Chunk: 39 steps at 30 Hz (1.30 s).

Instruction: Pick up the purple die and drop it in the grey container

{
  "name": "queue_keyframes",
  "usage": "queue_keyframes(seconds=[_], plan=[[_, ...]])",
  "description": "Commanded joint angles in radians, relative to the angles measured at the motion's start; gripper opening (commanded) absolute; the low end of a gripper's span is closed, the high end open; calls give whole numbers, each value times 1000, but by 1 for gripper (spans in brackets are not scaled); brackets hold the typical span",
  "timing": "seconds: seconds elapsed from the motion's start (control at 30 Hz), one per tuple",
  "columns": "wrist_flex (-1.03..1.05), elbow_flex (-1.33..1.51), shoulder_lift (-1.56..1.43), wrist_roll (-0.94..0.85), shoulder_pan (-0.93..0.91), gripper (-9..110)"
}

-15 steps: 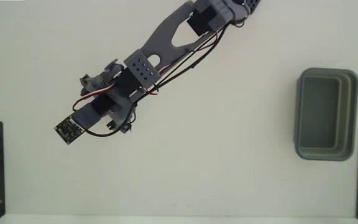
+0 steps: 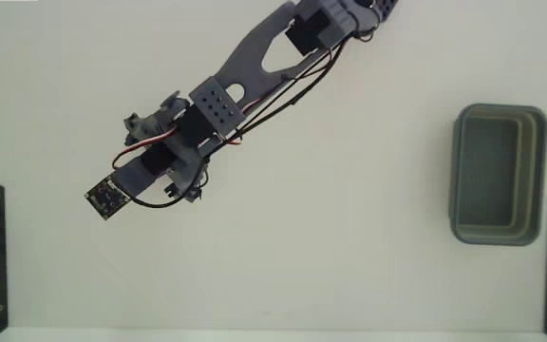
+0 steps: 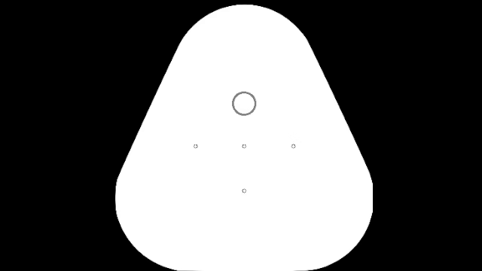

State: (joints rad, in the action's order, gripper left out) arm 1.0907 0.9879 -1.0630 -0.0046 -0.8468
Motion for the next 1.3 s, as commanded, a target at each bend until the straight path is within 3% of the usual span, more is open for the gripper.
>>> queue_keyframes(seconds=[0.0, 1.27], plan=[[-25, 9, -49, 5, -20, 110], [-73, 61, -54, 5, -20, 110]])
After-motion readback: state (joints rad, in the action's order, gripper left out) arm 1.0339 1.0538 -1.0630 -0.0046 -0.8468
